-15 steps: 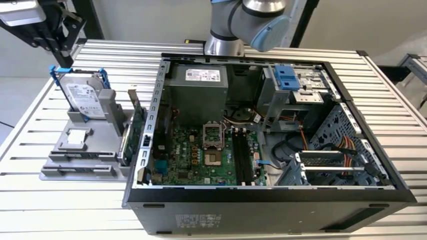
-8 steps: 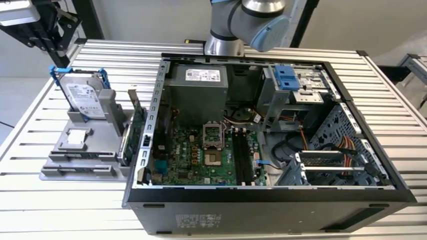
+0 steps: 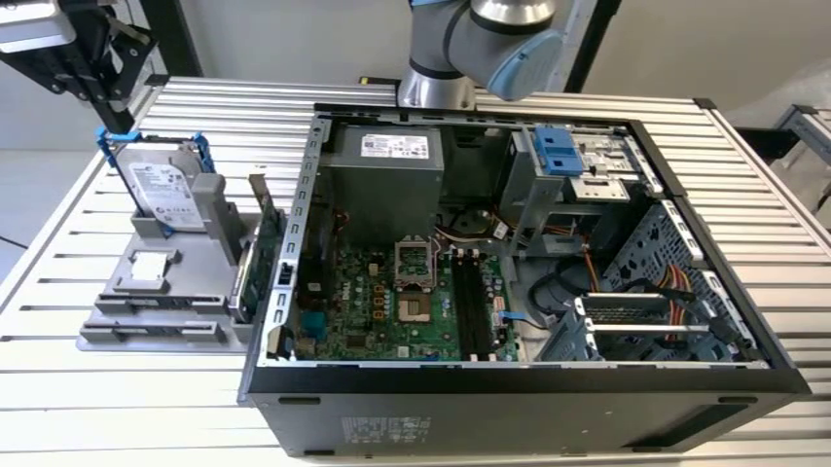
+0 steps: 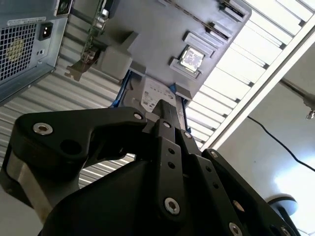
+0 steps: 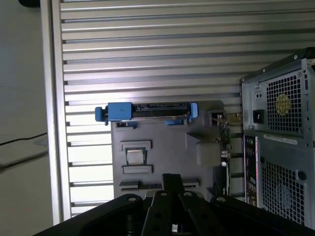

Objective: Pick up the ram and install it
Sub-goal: 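Reach for the ram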

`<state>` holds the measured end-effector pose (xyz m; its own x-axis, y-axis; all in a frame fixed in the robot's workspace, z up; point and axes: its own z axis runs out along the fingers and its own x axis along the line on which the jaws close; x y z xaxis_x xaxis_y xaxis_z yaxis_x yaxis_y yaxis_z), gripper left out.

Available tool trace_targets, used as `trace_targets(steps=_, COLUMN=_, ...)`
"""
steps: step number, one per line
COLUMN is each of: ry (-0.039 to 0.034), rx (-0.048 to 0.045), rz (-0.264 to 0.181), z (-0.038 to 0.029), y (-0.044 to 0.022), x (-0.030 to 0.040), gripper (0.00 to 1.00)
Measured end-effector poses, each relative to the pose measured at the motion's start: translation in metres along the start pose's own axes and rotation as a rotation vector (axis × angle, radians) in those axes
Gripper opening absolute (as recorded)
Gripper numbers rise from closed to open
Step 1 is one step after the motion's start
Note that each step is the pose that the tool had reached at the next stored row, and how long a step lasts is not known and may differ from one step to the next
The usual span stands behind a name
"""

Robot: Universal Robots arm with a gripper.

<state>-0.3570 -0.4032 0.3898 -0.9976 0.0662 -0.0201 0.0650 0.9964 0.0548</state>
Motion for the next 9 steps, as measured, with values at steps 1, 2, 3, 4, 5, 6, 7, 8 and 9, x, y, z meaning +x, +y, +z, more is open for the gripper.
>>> trace_targets(steps=1, ry=0.0001, rx=0.0001, rz=0.000, z=-0.0001, y=-0.0012, x=-0.0001, gripper=0.00)
trace_targets(steps=2, ry=0.0000, rx=0.0001, rz=0.000, z=-0.0002, y=-0.0026, x=-0.0002, gripper=0.00)
trace_targets(steps=3, ry=0.0000, rx=0.0001, rz=0.000, z=-0.0003, y=-0.0043, x=-0.0003, gripper=0.00)
trace_targets(steps=4, ry=0.0001, rx=0.0001, rz=0.000, z=-0.0004, y=-0.0061, x=-0.0004, gripper=0.00)
trace_targets(steps=5, ry=0.0001, rx=0.0002, rz=0.000, z=-0.0005, y=-0.0078, x=-0.0005, gripper=0.00)
trace_targets(steps=6, ry=0.0001, rx=0.0001, rz=0.000, z=-0.0006, y=-0.0097, x=-0.0007, gripper=0.00)
trace_targets(steps=7, ry=0.0000, rx=0.0001, rz=0.000, z=-0.0006, y=-0.0115, x=-0.0008, gripper=0.00)
trace_targets(steps=8, ry=0.0000, rx=0.0000, rz=0.000, z=-0.0007, y=-0.0134, x=-0.0009, gripper=0.00)
trace_targets(steps=9, ry=0.0000, rx=0.0001, rz=0.000, z=-0.0008, y=-0.0153, x=-0.0010, gripper=0.00)
